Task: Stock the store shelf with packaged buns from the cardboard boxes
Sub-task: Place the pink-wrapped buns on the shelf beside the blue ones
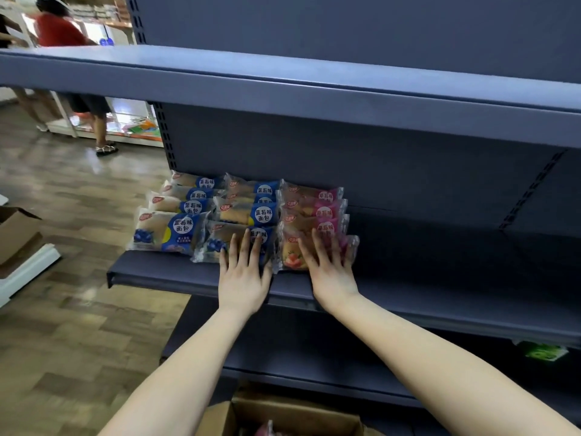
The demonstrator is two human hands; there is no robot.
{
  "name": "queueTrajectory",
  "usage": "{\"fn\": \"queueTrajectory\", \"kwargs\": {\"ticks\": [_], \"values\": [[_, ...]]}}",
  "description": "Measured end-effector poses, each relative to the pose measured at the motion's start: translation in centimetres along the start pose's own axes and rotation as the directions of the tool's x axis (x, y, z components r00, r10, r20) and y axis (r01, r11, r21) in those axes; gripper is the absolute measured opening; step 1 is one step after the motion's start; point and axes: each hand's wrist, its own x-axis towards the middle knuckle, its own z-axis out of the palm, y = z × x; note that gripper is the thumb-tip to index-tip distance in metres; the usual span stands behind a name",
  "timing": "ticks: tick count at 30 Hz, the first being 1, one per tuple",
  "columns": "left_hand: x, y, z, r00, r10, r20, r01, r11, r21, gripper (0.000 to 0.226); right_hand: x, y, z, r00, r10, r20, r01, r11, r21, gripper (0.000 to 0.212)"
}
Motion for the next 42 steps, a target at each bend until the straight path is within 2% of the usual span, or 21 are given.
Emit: {"fn": "queueTrajectory", "kwargs": {"ticks": [4, 10, 13, 16, 20, 24, 26, 30, 34, 39, 42], "values": [[0.0, -0.1, -0.1, 1.000, -0.001, 0.026, 0.000, 1.000, 0.001, 0.064, 0.1, 0.7, 0.5, 0.997, -0.066, -0.028, 0.069, 0.991, 0.113, 0.092], [0.2, -0.1, -0.8, 0.992, -0.005, 0.126, 0.005, 1.000, 0.002, 0.083, -0.6, 0.7, 0.8, 0.975, -0.177, -0.134, 0.191, 0.977, 0.098, 0.068], [0.1, -0.2, -1.9, 0.991, 0.000, 0.133, 0.001, 1.000, -0.008, 0.085, -1.7, 0.0, 0.6, 0.891, -0.349, -0.290, 0.364, 0.931, -0.002, 0.062], [-0.3, -0.4, -2.7, 0.993, 0.005, 0.118, -0.006, 1.000, 0.010, 0.070, -2.5, -0.3, 0.7, 0.827, -0.448, -0.340, 0.478, 0.879, 0.004, 0.055], [-1.5, -0.7, -3.9, 0.999, -0.012, 0.031, 0.012, 1.000, -0.009, 0.065, -4.0, -0.6, 0.9, 0.833, -0.465, -0.299, 0.519, 0.845, 0.131, 0.041], [-3.2, -0.8, -5.3, 0.995, 0.029, -0.093, -0.033, 0.999, -0.034, 0.055, -5.2, -0.9, 1.2, 0.818, -0.505, -0.276, 0.552, 0.824, 0.127, 0.029], [-4.2, -0.7, -6.1, 0.995, 0.057, -0.077, -0.061, 0.997, -0.057, 0.054, -5.7, -1.2, 1.1, 0.815, -0.516, -0.263, 0.559, 0.820, 0.123, 0.026], [-6.4, -1.4, -6.8, 0.984, 0.170, 0.057, -0.161, 0.976, -0.145, 0.060, -6.5, -2.5, 0.9, 0.864, -0.491, -0.113, 0.503, 0.852, 0.148, 0.029], [-8.7, -2.6, -5.6, 0.949, 0.239, 0.206, -0.228, 0.971, -0.076, 0.035, -7.5, -4.0, 2.1, 0.888, -0.457, 0.048, 0.447, 0.883, 0.141, 0.031], [-11.9, -3.4, -3.0, 0.838, 0.155, 0.523, -0.222, 0.973, 0.067, 0.046, -9.6, -5.6, 5.0, 0.883, -0.423, 0.205, 0.401, 0.905, 0.142, 0.033], [-14.2, -3.0, -1.3, 0.764, 0.100, 0.637, -0.201, 0.976, 0.088, 0.053, -11.0, -6.0, 6.9, 0.888, -0.369, 0.275, 0.337, 0.928, 0.157, 0.034]]}}
